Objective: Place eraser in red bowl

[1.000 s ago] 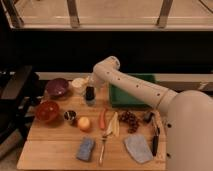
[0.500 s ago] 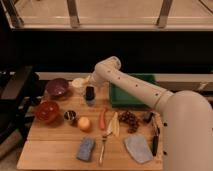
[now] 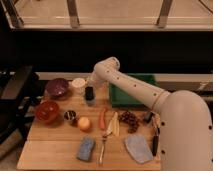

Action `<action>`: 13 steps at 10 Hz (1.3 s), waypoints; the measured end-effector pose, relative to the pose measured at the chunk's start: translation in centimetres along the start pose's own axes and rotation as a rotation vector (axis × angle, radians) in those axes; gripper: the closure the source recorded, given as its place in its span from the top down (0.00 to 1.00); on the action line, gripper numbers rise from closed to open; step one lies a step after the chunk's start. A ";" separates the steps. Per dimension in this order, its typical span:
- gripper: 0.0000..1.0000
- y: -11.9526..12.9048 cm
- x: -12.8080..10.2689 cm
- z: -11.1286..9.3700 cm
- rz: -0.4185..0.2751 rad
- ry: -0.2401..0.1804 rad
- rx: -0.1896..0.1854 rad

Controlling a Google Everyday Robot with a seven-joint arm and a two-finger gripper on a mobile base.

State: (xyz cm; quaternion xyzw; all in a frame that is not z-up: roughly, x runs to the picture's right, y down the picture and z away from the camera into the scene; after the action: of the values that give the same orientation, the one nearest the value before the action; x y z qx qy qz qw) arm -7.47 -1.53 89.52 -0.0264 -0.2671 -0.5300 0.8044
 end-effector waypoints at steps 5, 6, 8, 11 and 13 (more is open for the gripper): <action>0.00 -0.4 0.2 -1.3 -0.010 0.030 0.003; 0.00 -0.4 0.4 -2.3 -0.007 0.042 0.011; 0.00 -0.8 1.1 -5.0 -0.002 0.067 0.041; 0.00 -1.8 1.6 -8.6 -0.011 0.102 0.086; 0.00 -2.8 1.7 -11.3 -0.019 0.114 0.186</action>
State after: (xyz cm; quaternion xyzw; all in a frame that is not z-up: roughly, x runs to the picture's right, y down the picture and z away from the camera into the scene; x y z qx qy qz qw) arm -4.87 -7.86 79.95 0.0810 -0.2692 -0.5113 0.8121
